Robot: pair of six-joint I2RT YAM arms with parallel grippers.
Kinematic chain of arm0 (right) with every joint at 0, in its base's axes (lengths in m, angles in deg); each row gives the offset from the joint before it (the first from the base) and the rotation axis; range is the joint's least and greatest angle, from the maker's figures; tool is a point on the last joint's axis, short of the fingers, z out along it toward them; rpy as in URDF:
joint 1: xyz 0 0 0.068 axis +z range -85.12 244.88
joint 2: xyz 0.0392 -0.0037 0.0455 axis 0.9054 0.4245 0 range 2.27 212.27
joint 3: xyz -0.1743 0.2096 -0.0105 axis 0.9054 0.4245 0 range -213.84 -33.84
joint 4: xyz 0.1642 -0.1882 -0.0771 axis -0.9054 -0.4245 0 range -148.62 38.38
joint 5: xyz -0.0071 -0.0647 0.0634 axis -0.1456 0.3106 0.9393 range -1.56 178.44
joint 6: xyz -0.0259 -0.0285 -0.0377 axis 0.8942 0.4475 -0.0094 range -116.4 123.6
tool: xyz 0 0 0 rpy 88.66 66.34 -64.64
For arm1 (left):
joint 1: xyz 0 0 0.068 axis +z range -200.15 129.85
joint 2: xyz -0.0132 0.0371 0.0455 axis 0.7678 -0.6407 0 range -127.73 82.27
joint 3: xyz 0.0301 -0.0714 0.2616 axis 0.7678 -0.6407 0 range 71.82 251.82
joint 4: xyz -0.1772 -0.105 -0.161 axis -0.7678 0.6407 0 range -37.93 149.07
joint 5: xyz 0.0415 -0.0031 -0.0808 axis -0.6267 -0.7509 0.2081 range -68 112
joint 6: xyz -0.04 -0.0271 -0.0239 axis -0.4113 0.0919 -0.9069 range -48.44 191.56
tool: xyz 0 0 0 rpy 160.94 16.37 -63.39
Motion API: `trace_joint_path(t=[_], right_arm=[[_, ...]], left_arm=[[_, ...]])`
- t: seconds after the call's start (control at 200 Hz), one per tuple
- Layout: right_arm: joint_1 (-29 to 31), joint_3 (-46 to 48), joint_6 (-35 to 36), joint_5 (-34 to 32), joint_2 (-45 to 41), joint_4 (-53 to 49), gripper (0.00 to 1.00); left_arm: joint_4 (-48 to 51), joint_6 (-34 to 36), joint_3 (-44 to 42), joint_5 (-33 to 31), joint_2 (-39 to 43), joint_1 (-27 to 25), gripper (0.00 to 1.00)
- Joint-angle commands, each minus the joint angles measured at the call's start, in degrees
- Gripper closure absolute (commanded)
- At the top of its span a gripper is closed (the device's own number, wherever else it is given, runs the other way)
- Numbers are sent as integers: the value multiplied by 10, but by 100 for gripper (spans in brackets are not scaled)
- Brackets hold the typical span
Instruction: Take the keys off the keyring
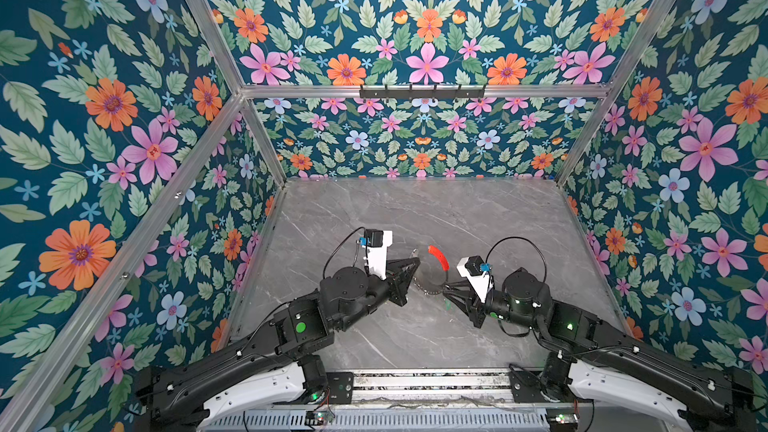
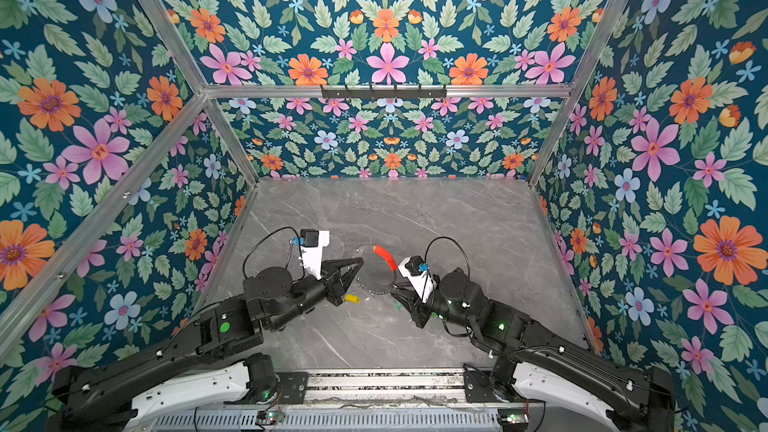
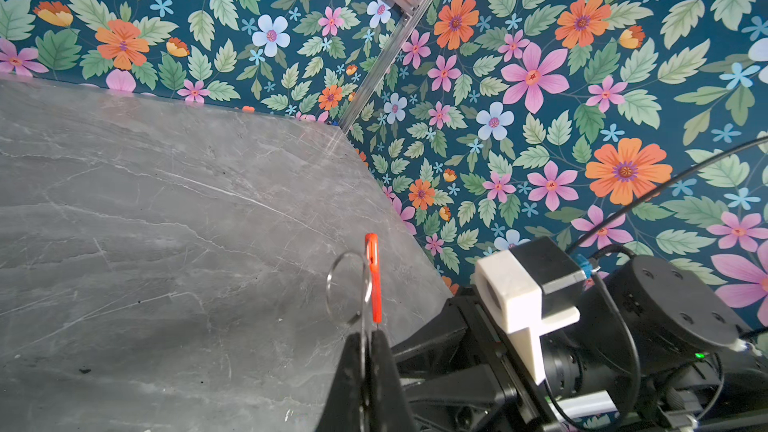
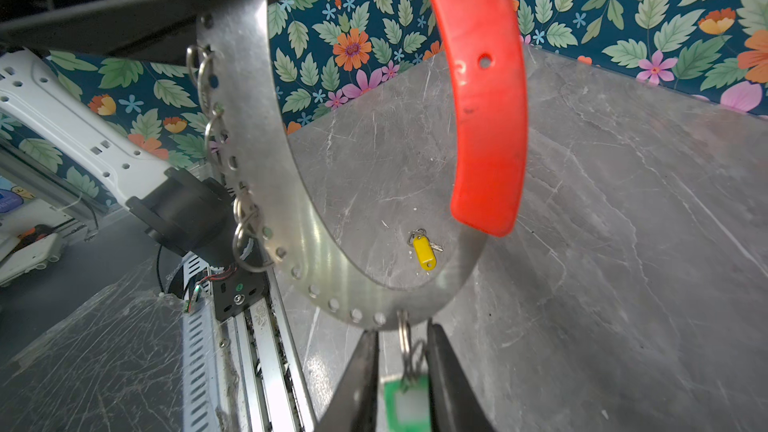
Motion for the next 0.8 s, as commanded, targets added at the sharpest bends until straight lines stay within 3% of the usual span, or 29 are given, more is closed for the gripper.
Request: trace_joint_path(t=[0.0, 0.265, 0.795], right_arm=[[0, -4, 10, -8, -3, 10, 83], [0, -7, 12, -8, -3, 8, 100], [0, -11, 22, 14, -24, 17, 100]], left_arm=[[-17, -4, -1, 10, 3, 0, 100], [-15, -5, -5, 4, 8, 0, 100], [-1, -21, -18, -26, 26, 0, 100]])
